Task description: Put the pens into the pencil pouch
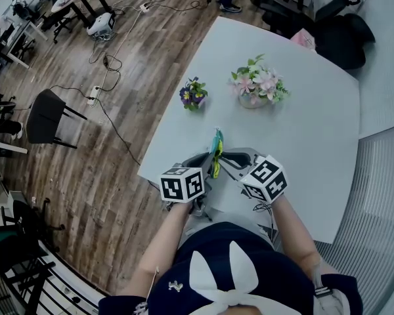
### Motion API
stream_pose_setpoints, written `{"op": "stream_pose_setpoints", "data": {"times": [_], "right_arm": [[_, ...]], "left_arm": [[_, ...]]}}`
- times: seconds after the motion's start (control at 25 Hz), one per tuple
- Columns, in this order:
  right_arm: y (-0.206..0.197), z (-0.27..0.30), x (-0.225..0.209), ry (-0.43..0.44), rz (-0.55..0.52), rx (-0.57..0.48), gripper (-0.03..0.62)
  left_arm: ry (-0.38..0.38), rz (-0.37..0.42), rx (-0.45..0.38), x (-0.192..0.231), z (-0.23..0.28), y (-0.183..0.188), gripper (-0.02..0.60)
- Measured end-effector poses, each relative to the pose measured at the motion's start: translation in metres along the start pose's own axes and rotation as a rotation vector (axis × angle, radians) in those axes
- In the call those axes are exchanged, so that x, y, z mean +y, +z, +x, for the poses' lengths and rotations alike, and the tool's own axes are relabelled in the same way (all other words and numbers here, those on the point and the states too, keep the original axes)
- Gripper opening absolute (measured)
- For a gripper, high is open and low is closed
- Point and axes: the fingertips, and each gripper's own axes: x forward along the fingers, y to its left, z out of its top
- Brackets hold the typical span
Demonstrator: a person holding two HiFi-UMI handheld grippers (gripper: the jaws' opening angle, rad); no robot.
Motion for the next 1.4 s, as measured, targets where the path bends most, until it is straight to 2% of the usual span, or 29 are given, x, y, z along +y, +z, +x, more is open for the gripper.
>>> {"op": "stream_pose_setpoints", "data": {"times": [0.84,0.96,1.08,1.4], "right_arm": [[-0.016,0.009,-0.004,-0.003,0.029,0.053,0.083],[-0.010,0.007,-0.008,-0.042,0.007,0.020,0.067],[-0.007,0.009,-0.009,-0.061,-0.005,0.006,0.014],[-0.020,0.019,-0.009,-0.043,0.013,0.065,0.018]], "left_arm": [[0.005,-0.001,0.013,0.005,0.000,-0.001,0.031],[0.002,0.000,0.015,0.004,0.000,-0.002,0.031],[-0.002,0.001,0.016,0.004,-0.001,-0.003,0.031],[-0.011,0.007,0.013,0.001,0.000,0.000,0.031]]}}
